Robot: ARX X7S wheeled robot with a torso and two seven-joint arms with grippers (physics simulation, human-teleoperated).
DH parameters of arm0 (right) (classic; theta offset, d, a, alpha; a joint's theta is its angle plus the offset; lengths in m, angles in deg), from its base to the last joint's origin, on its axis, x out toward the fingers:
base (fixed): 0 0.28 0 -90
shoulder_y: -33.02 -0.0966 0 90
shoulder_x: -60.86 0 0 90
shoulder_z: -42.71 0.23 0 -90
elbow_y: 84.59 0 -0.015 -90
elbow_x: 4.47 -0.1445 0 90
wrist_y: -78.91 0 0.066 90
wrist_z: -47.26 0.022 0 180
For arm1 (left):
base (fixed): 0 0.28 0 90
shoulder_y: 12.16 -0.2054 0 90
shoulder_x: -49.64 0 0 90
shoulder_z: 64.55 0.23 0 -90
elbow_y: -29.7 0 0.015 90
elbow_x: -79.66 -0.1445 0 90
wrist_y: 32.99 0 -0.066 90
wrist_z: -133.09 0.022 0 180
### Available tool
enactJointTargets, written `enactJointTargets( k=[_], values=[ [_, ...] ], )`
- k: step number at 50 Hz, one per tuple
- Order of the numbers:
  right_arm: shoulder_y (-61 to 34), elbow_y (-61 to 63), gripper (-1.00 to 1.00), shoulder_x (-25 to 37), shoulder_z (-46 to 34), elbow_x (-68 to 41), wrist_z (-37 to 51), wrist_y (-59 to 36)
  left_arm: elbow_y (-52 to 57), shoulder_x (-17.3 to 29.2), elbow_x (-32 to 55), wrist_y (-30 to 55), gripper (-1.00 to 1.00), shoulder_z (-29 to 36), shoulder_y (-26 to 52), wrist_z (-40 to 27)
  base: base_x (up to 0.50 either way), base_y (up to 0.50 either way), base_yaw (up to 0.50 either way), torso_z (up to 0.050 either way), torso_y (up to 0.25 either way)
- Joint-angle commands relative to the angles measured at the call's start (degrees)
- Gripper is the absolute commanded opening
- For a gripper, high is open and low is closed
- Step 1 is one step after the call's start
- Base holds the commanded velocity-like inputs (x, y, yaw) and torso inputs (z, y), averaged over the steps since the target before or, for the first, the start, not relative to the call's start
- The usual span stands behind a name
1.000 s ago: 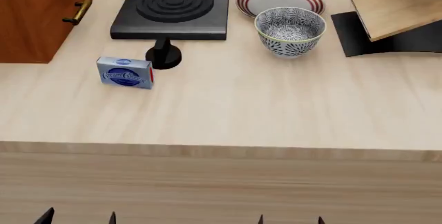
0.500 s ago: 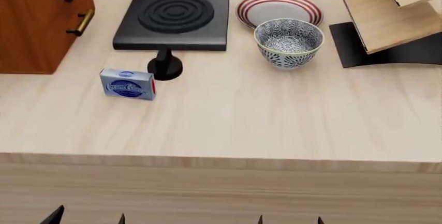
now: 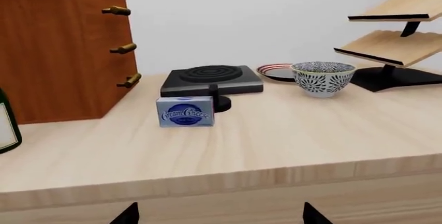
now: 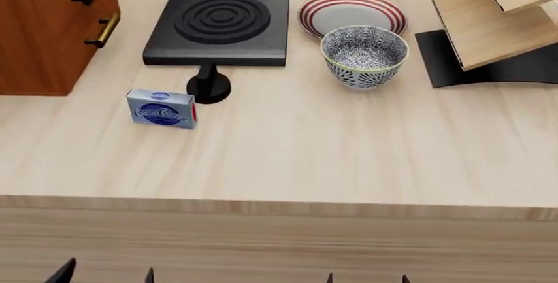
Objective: Pick up the cream cheese and put it in the bowl.
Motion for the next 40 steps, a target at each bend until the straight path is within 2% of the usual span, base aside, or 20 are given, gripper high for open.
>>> enactJointTargets(
  k=[1,10,21,40],
  values=[
    [0.6,1.3,1.00,0.5,-0.4,-1.3,0.7,-0.8,1.4,0.3,-1.4,-1.5,1.00,-0.1,-0.3,-3.1,0.00,0.00,0.00,0.000,0.000],
    [0.9,5.7,1.00,1.6,0.1,-2.9,1.5,-4.6,6.5,1.1,-0.7,-1.3,1.00,0.2,-1.3,-3.4,0.00,0.00,0.00,0.000,0.000],
    [1.4,13.5,1.00,3.3,-0.4,0.3,4.8,-7.3,13.9,1.6,-0.5,5.6,1.00,0.6,-0.4,-4.8,0.00,0.00,0.00,0.000,0.000],
    [1.6,25.7,1.00,5.2,0.1,-1.6,6.5,-14.8,24.7,3.2,-0.7,10.8,1.00,1.0,0.7,-6.1,0.00,0.00,0.00,0.000,0.000]
  ],
)
